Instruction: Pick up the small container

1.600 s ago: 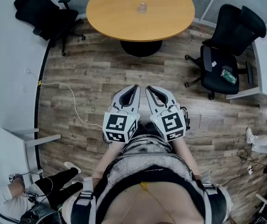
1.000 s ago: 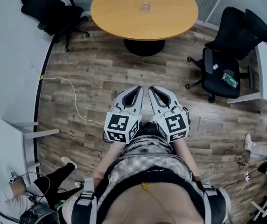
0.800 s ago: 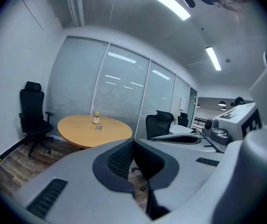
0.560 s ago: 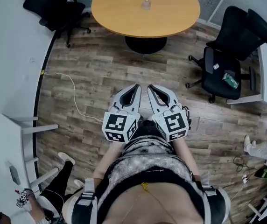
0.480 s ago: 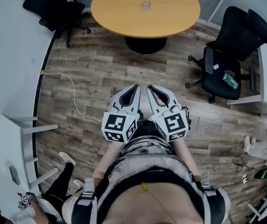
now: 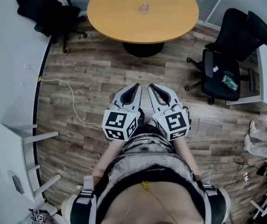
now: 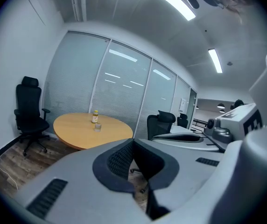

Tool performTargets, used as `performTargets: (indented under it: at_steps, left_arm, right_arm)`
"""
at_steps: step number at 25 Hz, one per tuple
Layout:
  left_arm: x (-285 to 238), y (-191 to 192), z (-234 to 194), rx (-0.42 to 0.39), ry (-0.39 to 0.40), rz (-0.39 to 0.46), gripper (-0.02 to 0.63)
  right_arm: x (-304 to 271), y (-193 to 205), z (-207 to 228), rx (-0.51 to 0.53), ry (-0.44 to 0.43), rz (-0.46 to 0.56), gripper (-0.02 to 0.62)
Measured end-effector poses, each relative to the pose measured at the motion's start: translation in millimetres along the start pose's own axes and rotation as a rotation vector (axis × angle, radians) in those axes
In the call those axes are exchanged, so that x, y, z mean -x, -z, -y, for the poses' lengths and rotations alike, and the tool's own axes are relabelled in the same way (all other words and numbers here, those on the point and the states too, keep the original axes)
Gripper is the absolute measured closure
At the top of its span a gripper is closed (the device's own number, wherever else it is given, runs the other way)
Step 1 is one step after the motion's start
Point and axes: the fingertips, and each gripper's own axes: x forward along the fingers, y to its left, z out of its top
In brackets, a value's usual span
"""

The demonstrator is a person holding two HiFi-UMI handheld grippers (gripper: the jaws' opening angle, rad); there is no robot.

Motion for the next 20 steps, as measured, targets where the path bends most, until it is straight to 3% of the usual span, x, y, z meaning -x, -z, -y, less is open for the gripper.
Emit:
performTargets:
  at_steps: [20]
  left_arm:
    - [-75.7,-36.2,-84.7,-0.008,0.101,-0.042,0.586]
  right_arm:
    - [-108.2,-24.2,38.8,-0.021,0.08,-0.014,0.568]
